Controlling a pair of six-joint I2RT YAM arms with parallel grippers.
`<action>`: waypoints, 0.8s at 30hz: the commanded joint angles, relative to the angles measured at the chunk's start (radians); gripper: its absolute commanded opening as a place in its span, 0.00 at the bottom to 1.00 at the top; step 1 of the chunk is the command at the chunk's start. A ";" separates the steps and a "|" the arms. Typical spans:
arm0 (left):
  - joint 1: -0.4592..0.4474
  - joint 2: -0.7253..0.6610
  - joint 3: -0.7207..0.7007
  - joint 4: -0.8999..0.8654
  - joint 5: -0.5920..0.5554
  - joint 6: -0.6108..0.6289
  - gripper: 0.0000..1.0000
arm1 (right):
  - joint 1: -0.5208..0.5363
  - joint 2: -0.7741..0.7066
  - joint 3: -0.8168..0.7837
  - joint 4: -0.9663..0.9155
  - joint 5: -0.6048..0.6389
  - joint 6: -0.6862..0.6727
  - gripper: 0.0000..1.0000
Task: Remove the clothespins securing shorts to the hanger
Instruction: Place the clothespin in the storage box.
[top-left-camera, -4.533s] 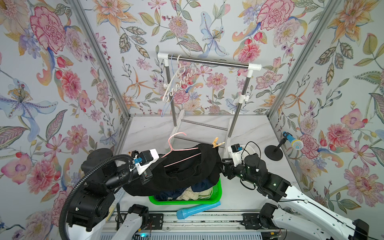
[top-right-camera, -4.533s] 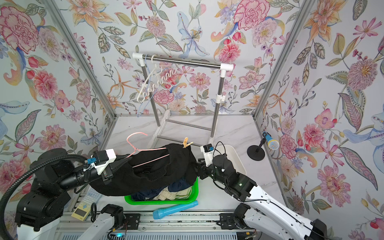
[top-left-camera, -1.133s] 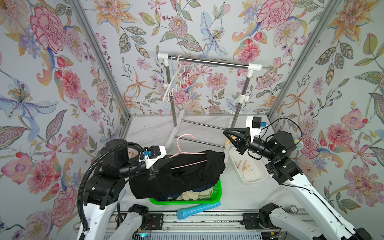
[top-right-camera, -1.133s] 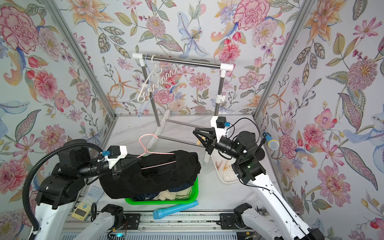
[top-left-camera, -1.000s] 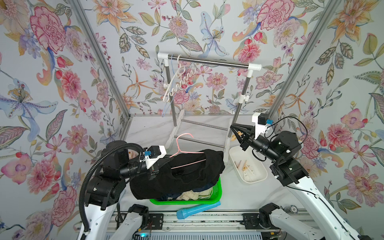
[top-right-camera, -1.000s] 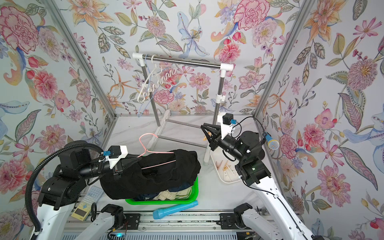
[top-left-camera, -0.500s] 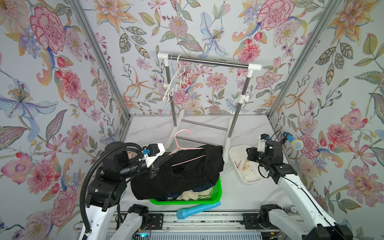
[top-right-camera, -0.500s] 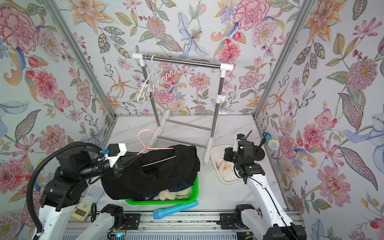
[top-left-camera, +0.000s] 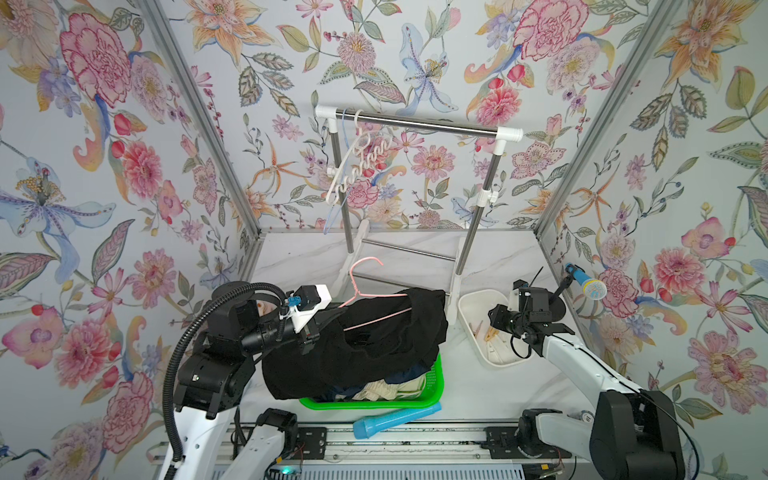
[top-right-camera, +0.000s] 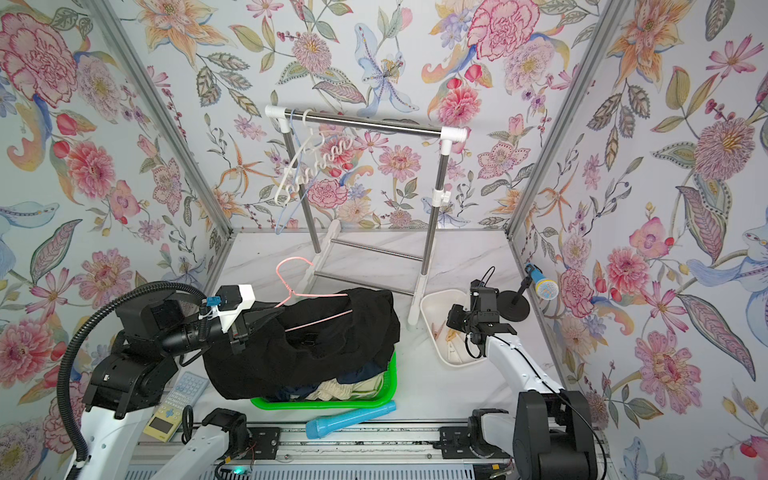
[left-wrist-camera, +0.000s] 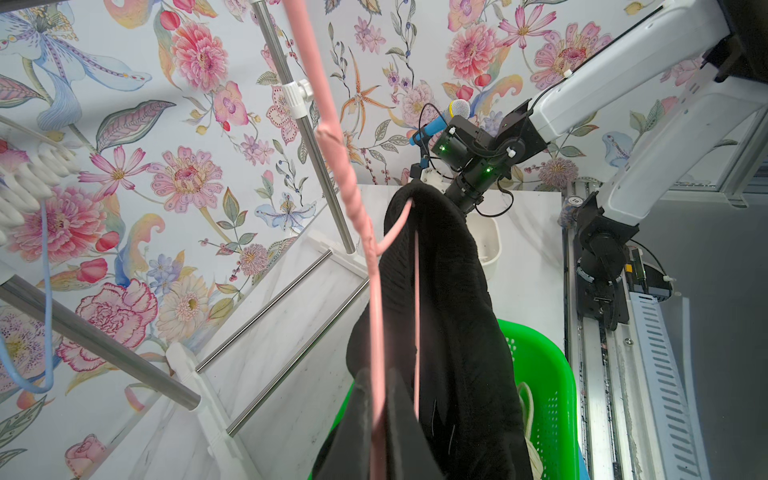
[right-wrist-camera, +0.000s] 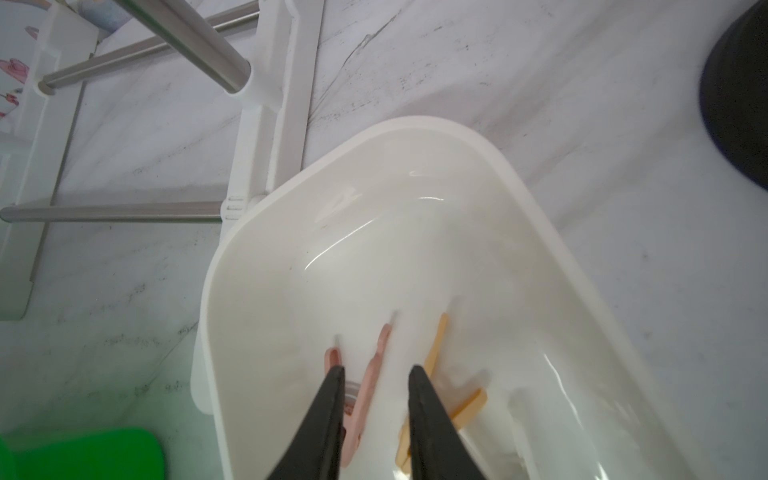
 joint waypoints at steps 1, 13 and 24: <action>-0.004 0.001 -0.005 0.054 0.013 -0.022 0.00 | -0.004 0.046 0.018 0.057 -0.019 -0.020 0.42; -0.005 0.008 -0.015 0.089 0.008 -0.068 0.00 | 0.048 -0.075 0.139 -0.085 -0.032 -0.093 0.61; -0.066 0.017 -0.006 0.169 -0.093 -0.215 0.00 | 0.525 -0.497 0.290 -0.136 0.140 -0.303 0.57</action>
